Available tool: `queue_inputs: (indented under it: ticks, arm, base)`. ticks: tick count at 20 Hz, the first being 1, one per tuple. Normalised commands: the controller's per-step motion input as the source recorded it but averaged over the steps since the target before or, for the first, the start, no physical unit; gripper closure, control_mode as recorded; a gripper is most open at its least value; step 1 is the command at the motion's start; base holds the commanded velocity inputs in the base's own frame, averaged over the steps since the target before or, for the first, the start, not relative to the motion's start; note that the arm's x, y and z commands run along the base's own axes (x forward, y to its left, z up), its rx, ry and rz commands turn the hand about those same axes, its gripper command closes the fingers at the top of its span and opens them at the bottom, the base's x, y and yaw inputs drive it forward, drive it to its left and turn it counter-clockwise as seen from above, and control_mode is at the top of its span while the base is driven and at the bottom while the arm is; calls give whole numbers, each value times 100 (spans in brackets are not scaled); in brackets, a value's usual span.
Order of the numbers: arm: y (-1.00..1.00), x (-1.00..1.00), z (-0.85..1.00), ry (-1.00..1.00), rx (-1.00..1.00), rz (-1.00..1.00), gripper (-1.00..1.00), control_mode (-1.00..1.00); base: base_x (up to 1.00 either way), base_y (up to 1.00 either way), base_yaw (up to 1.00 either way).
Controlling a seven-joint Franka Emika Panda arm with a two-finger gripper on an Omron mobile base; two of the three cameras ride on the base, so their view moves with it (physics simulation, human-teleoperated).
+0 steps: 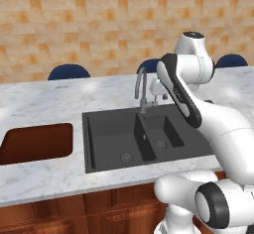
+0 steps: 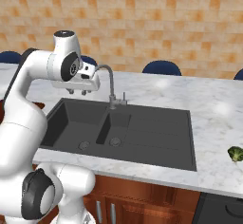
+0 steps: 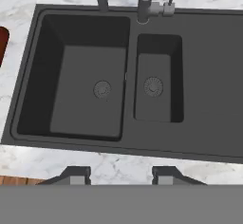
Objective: Pick up all produce items and place them in the sink. Turn on the sink faucet to wash them. Then turn the sink off and put them in the tray.
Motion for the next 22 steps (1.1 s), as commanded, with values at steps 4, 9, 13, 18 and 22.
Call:
queue_inputs:
  ticks: [4, 9, 13, 18, 22]
  arm:
    - [-22, -6, 0, -1, 0, -1, -100, -100]
    - [-49, -7, -1, -1, 0, -11, -100, -100]
    - [-57, -9, -8, 0, 0, -16, -100, -100]
    - [-62, -18, -10, 0, 0, -23, -100, -100]
    - [-65, -22, -11, 0, 0, -28, -100, -100]
  base:
    - [0, 0, 0]
    - [0, 0, 0]
    - [0, 0, 0]
    - [0, 0, 0]
    - [0, 0, 0]
